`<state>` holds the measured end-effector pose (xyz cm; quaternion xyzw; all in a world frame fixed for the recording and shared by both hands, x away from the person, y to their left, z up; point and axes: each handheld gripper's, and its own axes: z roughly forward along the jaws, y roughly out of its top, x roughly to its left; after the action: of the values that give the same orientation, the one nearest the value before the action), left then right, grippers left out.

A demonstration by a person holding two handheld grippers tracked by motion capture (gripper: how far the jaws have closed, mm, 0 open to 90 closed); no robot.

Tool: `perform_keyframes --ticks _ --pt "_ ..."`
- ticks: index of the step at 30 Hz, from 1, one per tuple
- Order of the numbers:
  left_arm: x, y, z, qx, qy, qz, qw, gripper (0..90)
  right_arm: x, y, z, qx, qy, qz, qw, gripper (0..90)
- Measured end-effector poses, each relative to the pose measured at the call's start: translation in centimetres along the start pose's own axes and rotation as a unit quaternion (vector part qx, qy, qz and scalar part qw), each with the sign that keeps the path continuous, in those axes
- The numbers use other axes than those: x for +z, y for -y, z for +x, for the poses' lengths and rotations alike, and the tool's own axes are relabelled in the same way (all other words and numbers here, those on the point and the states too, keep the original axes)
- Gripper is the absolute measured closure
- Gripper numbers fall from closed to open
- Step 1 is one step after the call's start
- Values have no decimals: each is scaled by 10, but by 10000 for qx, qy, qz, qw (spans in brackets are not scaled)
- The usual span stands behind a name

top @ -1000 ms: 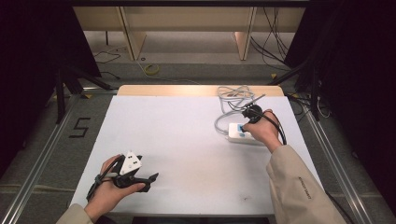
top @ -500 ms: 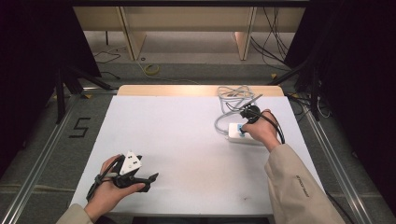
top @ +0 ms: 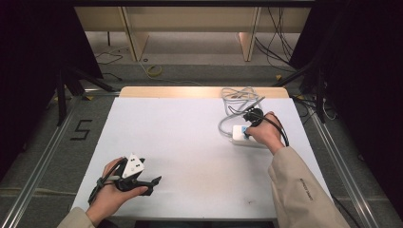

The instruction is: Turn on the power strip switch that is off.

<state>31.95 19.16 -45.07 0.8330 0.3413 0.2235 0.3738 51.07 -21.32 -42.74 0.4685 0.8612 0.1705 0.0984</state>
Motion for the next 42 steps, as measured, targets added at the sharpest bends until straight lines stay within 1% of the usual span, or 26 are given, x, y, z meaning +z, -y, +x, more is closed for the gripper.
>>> perform_keyframes --ticks 4,7,24,27,36,42 --pt "0 0 0 4 2 -3 10000 163 0 -1 0 -29 5 37 10000 900" --pt "0 0 0 5 -2 -1 10000 163 0 -2 1 -63 54 69 9999 900" --pt "-1 0 0 -10 -10 -1 10000 163 2 -4 1 -30 63 166 9998 900" --pt "-1 0 0 -8 -9 0 10000 163 3 -5 1 -78 69 185 9998 900" --pt "-1 0 0 -11 -7 0 10000 163 3 -5 3 -70 134 191 9997 900" --pt "0 0 0 -3 8 -3 10000 163 3 -4 2 -17 85 192 9998 900"
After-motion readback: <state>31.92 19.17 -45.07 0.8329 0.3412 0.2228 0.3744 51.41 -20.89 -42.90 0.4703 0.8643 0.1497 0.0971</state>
